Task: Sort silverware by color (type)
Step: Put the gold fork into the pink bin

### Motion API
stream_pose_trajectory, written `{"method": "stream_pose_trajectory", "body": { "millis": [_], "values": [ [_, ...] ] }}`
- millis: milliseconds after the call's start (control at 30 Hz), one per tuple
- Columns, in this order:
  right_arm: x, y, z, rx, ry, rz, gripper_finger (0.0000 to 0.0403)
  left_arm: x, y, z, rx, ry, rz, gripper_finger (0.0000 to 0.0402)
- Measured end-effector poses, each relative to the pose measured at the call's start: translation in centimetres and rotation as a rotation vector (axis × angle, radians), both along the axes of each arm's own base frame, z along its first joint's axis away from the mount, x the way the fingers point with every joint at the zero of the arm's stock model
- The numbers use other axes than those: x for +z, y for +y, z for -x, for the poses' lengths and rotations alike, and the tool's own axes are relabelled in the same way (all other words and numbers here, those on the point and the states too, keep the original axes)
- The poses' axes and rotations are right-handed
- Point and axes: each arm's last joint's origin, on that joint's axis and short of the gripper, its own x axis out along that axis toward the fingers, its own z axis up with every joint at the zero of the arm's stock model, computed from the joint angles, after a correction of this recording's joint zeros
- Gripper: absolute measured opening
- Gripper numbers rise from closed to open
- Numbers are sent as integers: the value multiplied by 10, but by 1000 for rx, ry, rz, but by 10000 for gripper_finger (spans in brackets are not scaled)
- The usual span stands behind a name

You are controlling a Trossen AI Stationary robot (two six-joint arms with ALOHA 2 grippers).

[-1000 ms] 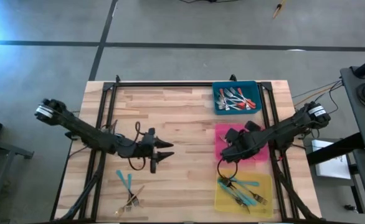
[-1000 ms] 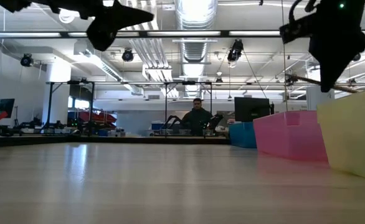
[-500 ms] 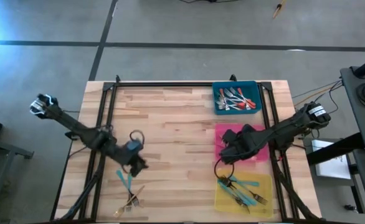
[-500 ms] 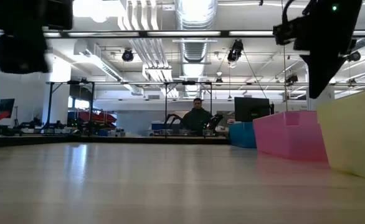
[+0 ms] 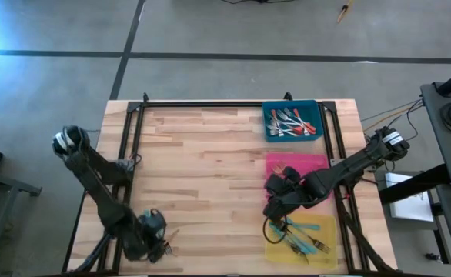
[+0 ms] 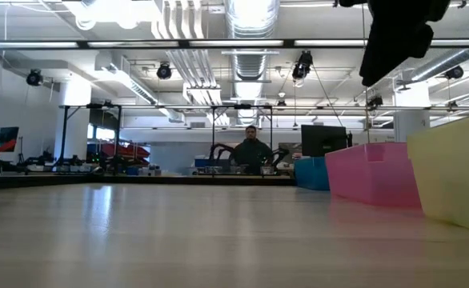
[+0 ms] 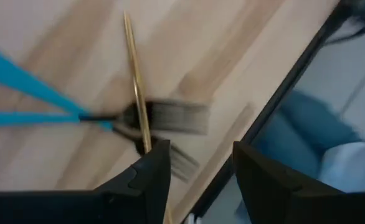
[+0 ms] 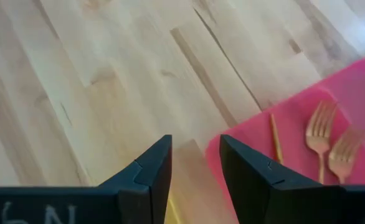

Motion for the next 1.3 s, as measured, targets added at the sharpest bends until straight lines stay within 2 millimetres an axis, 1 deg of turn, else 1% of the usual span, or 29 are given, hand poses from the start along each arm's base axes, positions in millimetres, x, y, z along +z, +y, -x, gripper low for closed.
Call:
{"method": "stream_pose_trajectory", "body": {
  "millis": [100, 267, 367, 500, 667, 900, 1300],
  "values": [
    [1, 3, -1, -1, -18, -12, 125, -2, -18, -4, -33, 89, -72, 155],
    [1, 6, -1, -9, -46, -25, 127, -6, -36, -13, -108, 252, -217, 155],
    [1, 6, -3, -20, -62, -39, 127, -8, -48, -20, -161, 254, -248, 155],
    [1, 6, -3, -21, -63, -38, 127, -21, -57, -27, -225, 260, -294, 152],
    [2, 6, -3, -27, -77, -27, 127, -36, -56, -35, -270, 281, -344, 142],
    [3, 7, -5, -30, -101, -31, 127, -40, -46, -44, -312, 268, -387, 130],
    [2, 7, -6, -22, -111, -32, 125, -52, -36, -37, -310, 298, -428, 129]
  ]
}}
